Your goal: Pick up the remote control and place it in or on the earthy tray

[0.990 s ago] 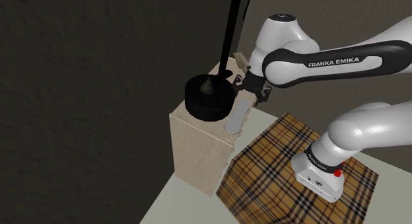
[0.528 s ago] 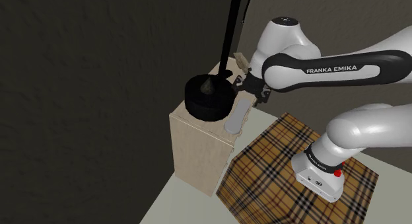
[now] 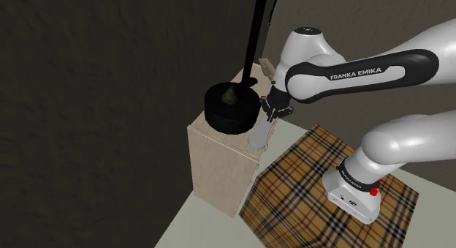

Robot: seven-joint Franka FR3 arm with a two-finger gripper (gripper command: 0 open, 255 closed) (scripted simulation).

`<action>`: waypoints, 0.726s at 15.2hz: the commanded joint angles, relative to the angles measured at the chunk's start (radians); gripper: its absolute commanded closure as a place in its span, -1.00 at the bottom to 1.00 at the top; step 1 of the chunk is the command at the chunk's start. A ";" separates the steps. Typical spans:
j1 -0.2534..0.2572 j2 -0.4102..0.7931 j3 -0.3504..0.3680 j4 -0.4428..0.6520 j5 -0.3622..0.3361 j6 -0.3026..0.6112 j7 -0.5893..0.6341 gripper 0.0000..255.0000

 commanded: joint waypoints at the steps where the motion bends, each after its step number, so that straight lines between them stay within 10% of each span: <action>1: 0.001 0.006 0.003 -0.004 0.001 -0.001 0.001 1.00; 7: -0.025 0.025 0.014 0.028 -0.009 -0.020 0.003 1.00; 8: -0.025 0.025 0.014 0.028 -0.009 -0.020 0.003 -1.00; 11: -0.063 0.043 -0.006 0.062 -0.035 -0.044 0.003 -1.00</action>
